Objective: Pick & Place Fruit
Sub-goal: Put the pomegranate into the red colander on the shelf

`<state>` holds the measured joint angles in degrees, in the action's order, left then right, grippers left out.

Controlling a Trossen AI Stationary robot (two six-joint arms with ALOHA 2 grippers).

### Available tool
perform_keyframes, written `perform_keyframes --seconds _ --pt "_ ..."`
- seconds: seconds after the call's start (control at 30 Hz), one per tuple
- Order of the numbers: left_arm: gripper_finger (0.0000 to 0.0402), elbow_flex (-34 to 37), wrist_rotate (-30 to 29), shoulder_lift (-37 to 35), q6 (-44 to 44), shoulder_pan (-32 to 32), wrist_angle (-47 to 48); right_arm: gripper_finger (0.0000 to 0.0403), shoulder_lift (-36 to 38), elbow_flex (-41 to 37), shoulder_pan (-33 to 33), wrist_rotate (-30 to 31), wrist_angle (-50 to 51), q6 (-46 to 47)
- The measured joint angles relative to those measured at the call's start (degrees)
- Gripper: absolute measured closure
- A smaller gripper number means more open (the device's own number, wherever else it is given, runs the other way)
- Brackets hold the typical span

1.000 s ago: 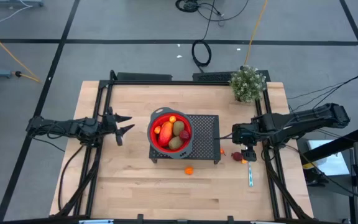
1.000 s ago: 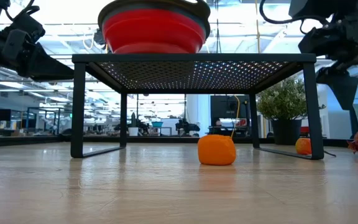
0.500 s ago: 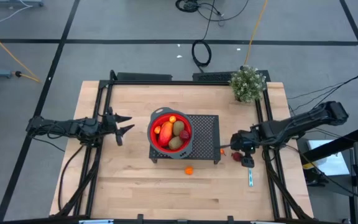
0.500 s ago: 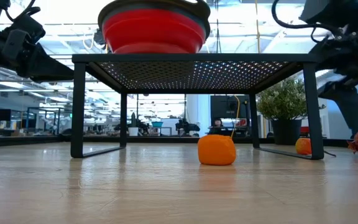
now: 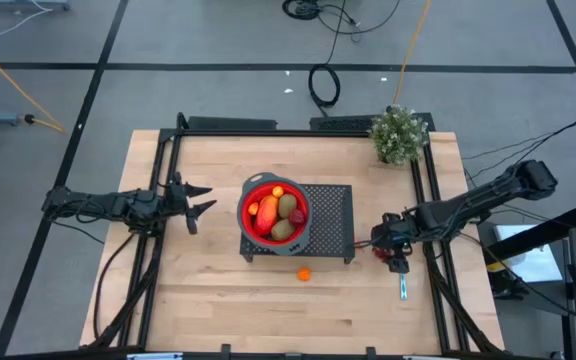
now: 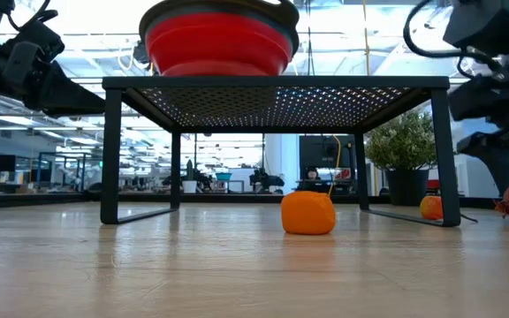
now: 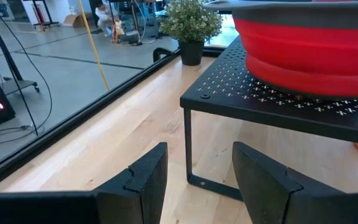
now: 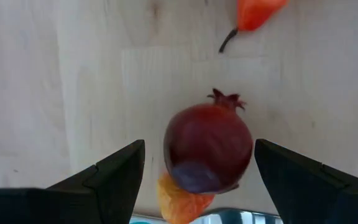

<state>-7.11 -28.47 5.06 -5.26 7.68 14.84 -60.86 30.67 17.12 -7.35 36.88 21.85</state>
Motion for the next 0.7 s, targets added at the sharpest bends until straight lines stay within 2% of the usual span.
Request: perform_keyframes --seconds 0.23,0.53,0.7 --pt "0.0222 0.0 0.0 0.0 0.0 0.0 0.0 0.0108 -4.4 -1.6 0.4 1.0 -5.8 -0.1" --pt "0.0222 0.0 0.0 0.0 -0.2 0.0 0.0 0.0110 -6.3 -1.5 0.4 1.7 -6.0 -0.4" --pt "0.0222 0.0 0.0 0.0 0.1 0.0 0.0 0.0128 -6.3 -1.6 0.4 1.8 -5.9 -0.4"
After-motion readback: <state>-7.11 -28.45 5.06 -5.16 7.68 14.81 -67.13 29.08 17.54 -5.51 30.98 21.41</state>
